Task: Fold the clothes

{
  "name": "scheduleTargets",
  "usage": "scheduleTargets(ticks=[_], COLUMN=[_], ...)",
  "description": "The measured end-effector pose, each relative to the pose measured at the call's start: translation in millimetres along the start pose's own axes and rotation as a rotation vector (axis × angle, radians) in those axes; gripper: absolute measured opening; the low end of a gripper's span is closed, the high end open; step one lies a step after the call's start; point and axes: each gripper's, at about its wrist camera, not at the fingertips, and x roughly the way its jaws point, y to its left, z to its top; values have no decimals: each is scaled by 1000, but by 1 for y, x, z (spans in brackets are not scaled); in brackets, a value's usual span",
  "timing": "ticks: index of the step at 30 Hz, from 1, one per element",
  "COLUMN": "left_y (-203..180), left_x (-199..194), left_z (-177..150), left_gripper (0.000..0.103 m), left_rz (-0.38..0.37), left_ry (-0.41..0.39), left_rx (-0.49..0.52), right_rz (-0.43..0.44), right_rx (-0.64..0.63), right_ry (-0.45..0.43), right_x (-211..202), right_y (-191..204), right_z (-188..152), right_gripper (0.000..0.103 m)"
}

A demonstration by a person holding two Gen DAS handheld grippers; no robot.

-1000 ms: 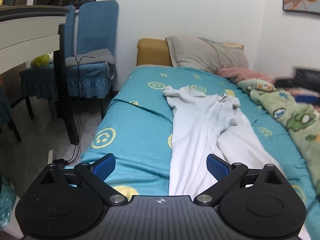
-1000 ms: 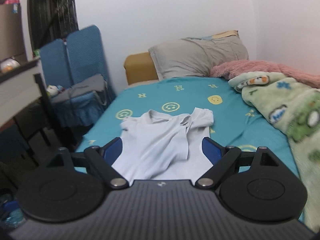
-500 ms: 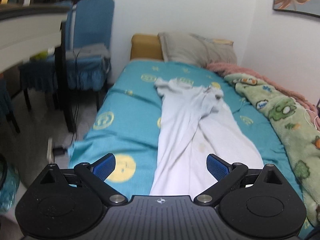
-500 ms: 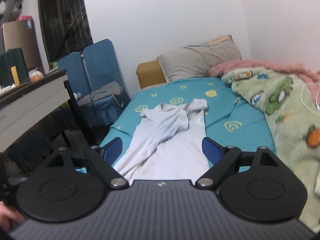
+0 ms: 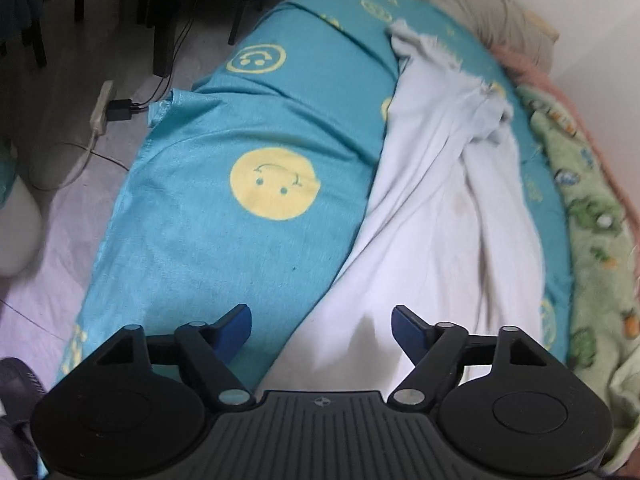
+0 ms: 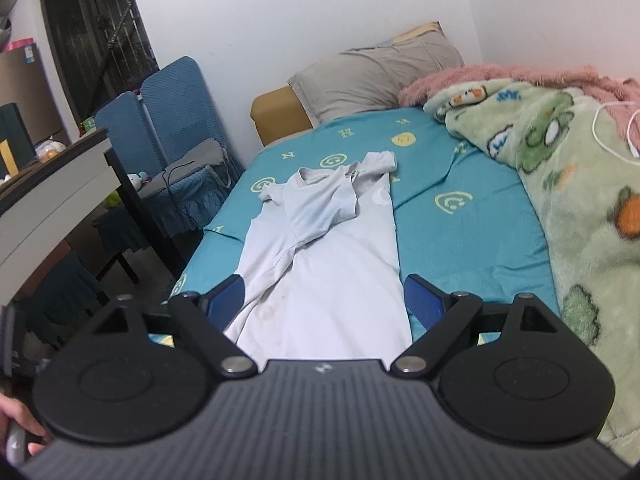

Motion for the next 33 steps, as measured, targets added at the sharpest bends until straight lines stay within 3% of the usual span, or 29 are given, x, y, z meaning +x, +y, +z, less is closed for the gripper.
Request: scheduleTargets(ticks=[1,3,4,7,10,16,18,24,29,33], left_y=[-4,-12,-14,-14,-24,-81,-104,-170,-188,-179], left_x=[2,6,8,13,8,-32,-46,-46,-20,9], left_z=[0,-2,-3,-9,-14,-51,-68,-125,-135,-127], left_gripper=[75,61,45,24,6,2,1,1,1,2], left_rz=[19,55,64,69,91,210,219,235,159,44], left_ry=[16,62,87,158,133,-70,-134,-209,-152,-14], left_rx=[23,74,89,102,181,561,674,994,986,879], right_rz=[1,1,0,11,27,38,39,34,19,19], right_rx=[9,24,34,66,86,104,115,139,158,156], right_ry=[2,8,11,23,31,36,37,44,53,82], right_x=[1,4,5,7,8,6,6,7,9,14], right_y=[-2,-6,-8,-14,-17,-21,-22,-29,-35,-39], right_z=[0,1,1,2,3,3,4,4,3,2], right_gripper=[88,88,88,88,88,88,88,88,88,88])
